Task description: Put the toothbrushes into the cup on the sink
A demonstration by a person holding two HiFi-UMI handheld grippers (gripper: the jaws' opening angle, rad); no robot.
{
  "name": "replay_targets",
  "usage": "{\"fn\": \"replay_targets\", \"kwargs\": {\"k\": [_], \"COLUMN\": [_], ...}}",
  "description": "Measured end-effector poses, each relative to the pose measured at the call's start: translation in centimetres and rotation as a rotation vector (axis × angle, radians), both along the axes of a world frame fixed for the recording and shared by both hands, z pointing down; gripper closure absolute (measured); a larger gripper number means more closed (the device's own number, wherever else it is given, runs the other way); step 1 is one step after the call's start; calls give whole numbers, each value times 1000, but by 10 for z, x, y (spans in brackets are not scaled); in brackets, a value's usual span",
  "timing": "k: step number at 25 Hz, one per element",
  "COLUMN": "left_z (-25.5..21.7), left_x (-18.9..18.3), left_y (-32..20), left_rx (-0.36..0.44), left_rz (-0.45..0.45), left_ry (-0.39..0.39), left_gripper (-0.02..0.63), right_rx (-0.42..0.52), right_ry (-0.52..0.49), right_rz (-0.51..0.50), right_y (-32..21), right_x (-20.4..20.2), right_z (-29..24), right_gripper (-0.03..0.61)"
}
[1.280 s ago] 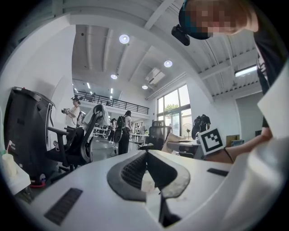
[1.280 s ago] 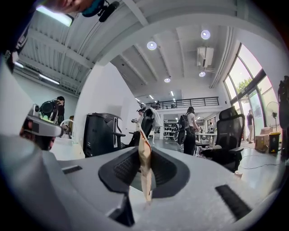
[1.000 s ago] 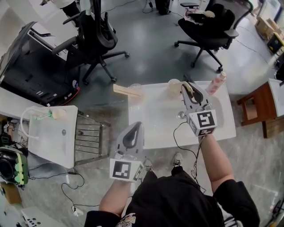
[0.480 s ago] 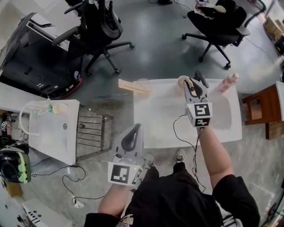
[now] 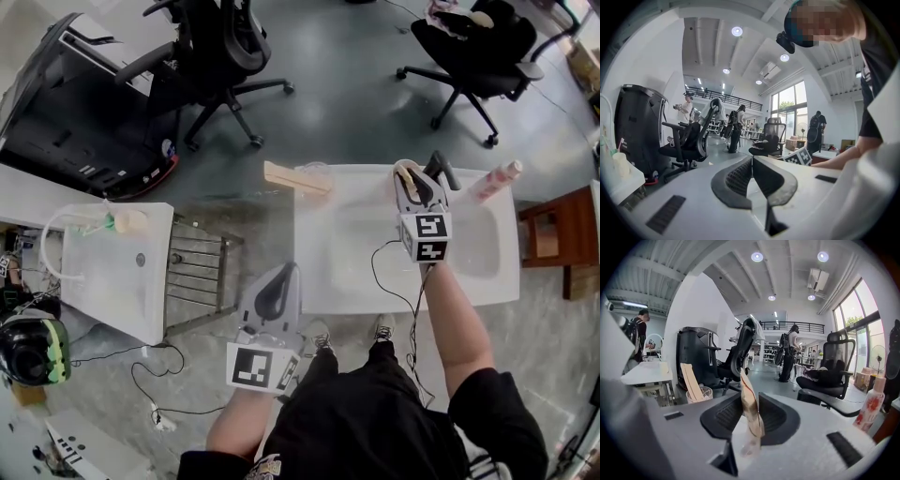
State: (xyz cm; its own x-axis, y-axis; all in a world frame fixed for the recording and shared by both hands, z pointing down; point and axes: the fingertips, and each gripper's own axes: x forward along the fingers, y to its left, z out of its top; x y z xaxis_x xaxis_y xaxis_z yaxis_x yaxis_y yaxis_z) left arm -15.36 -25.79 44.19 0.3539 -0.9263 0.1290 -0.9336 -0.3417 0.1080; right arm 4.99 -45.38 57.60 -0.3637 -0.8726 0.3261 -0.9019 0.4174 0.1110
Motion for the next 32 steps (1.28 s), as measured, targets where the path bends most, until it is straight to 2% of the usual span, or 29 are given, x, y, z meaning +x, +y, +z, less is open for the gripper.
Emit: {"fn": "replay_targets", "kwargs": {"k": [7,13,21,27,32], "left_z": [4,2,-6,-14,-25], "left_x": [-8,-5,1,1,6], "left_y": [-3,-5,2,13,23], "left_rx": [-9,-3,15,33,69], "left_rz": [4,22,39,49,73], "left_ry": [1,6,24,35,55], "left_gripper": [606,606,606,606,606], "right_rx": [-27,5,84,177,263], "right_ry": [-14,-12,-37,-72,-143], "right_rz": [-66,-109,-128,-140,-156], "right_y": [2,12,31,59,92], "right_x": [-13,-21,-20,-24,-26], "right_z": [8,-3,-44,-95,-147], "right_gripper": [379,318,301,302,315]}}
